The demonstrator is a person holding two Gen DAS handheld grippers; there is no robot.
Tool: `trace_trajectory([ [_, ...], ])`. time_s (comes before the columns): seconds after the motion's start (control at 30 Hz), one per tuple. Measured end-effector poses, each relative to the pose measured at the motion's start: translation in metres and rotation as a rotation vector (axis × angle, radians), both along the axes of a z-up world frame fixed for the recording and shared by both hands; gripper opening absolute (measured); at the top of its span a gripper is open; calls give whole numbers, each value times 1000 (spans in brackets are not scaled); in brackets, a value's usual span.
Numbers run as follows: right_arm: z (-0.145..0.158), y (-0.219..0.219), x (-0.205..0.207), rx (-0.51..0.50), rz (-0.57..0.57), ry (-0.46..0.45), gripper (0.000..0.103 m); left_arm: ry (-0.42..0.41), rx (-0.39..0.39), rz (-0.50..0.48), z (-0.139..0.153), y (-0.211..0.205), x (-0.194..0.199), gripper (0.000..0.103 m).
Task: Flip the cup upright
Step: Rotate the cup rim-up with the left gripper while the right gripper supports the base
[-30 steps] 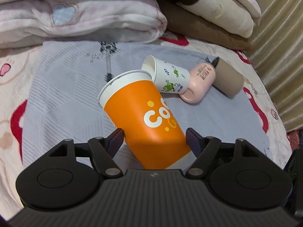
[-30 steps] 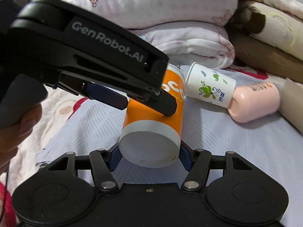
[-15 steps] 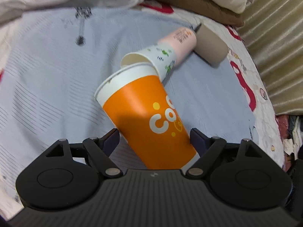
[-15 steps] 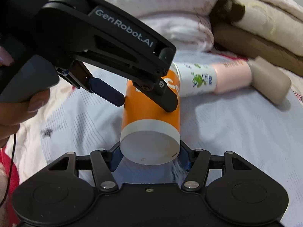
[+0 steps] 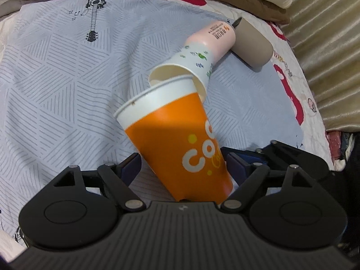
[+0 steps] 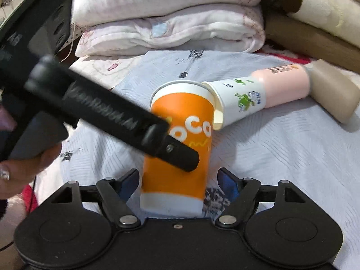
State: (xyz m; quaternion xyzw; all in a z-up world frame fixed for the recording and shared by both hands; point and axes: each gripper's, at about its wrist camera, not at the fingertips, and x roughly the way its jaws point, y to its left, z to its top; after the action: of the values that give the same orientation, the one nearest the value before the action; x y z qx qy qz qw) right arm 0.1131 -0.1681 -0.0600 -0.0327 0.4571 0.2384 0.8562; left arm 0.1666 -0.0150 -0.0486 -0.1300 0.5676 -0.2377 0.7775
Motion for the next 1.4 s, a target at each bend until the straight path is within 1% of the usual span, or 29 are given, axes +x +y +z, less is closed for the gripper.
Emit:
trace_trajectory([
  [0.13, -7, 7, 16, -19, 23, 51, 80, 9, -10, 25, -5, 8, 5, 87],
  [0.23, -12, 11, 23, -12, 37, 95, 74, 32, -34, 38, -10, 10, 8, 87],
  [0.3, -11, 12, 26, -15, 37, 109, 74, 41, -54, 44, -15, 11, 9, 87],
  [0.37, -11, 12, 28, 12, 31, 140, 73, 71, -81, 60, -23, 11, 11, 87],
  [0.43, -13, 10, 25, 40, 13, 165, 73, 118, -103, 77, -30, 12, 12, 87],
  [0.47, -13, 10, 22, 48, 3, 161, 73, 120, -105, 76, -30, 12, 11, 83],
  [0.5, -14, 10, 19, 57, -4, 159, 73, 112, -103, 60, -27, 10, 10, 80],
  [0.57, -14, 8, 16, 69, -14, 154, 73, 76, -74, 32, -19, 5, 5, 79],
  [0.63, -12, 7, 11, 71, -20, 135, 73, 17, -42, -2, -8, -3, -1, 78],
  [0.73, -6, 9, 2, 55, -12, 74, 73, -67, -4, -46, 9, -13, -9, 77],
  [0.9, 5, 11, -15, -29, 11, -92, 73, -240, 19, -122, 38, -24, -23, 74],
  [1.0, 7, 4, -23, -43, 4, -164, 73, -320, 50, -158, 45, -28, -29, 74],
  [1.1, 4, 2, -26, -58, -6, -214, 73, -364, 73, -170, 45, -31, -32, 74],
  [1.23, -4, 7, -30, -110, -18, -321, 73, -419, 75, -180, 42, -33, -36, 74],
  [1.3, -10, 7, -31, -124, -18, -358, 73, -431, 65, -184, 37, -32, -35, 74],
  [1.4, -16, 2, -33, -97, -17, -417, 73, -436, 28, -166, 34, -26, -32, 74],
])
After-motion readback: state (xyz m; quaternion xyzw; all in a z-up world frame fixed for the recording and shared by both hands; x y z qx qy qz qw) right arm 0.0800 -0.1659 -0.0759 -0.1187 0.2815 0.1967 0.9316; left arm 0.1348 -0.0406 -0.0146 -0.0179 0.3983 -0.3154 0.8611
